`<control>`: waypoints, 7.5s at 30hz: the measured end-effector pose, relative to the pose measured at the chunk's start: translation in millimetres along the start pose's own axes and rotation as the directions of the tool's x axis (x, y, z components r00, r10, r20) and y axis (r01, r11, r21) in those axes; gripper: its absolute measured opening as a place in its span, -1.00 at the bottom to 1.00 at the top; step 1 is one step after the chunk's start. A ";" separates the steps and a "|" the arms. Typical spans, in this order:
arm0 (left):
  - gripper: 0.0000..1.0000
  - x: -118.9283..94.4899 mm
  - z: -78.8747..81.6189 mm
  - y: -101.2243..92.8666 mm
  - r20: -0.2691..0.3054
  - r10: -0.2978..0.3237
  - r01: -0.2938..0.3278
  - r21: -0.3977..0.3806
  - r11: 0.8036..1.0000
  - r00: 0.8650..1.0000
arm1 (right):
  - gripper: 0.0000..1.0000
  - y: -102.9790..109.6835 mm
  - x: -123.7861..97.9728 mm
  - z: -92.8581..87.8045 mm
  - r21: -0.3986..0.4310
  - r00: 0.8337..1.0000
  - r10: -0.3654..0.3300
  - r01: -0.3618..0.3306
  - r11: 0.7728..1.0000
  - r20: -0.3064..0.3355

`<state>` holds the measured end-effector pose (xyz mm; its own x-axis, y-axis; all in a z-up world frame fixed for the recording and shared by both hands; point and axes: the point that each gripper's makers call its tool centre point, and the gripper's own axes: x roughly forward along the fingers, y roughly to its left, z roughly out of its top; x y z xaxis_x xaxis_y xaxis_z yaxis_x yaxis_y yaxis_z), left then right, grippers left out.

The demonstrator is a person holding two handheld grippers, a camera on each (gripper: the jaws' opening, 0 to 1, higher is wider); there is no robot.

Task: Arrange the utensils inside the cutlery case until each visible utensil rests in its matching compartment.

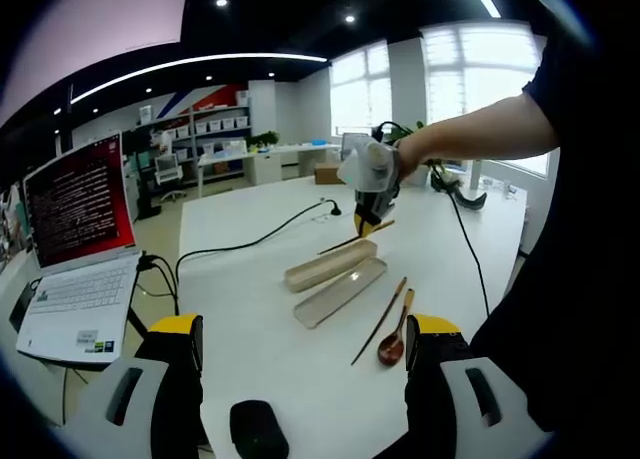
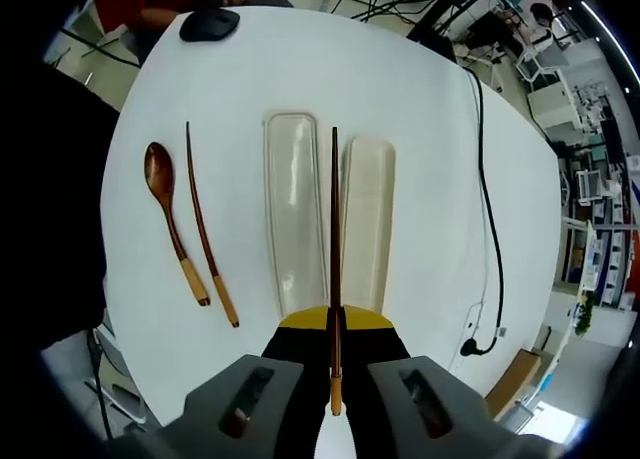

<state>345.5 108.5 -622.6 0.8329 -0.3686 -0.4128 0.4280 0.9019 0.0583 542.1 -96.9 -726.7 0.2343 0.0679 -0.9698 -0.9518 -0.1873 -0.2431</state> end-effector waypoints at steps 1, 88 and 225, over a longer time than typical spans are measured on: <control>0.71 0.1 -0.1 -0.3 0.000 0.000 0.000 -0.001 1.000 1.000 | -1.00 -0.5 0.0 0.3 0.000 1.000 0.000 0.000 1.000 0.000; 0.73 11.0 -17.9 21.9 -0.075 0.053 -0.058 -0.077 0.995 0.996 | -1.00 -32.8 56.5 28.3 0.001 0.995 0.090 -0.090 0.996 0.050; 0.71 -52.9 -2.7 17.2 -0.050 0.192 -0.192 -0.004 0.981 0.980 | -0.64 73.6 13.6 11.2 0.155 0.966 0.055 -0.096 0.983 0.252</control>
<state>307.8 144.2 -602.1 0.8810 -0.1770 -0.4387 0.2584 0.9569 0.1329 473.0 -98.8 -757.5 0.1241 0.3020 -0.9452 -0.9891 -0.0385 -0.1422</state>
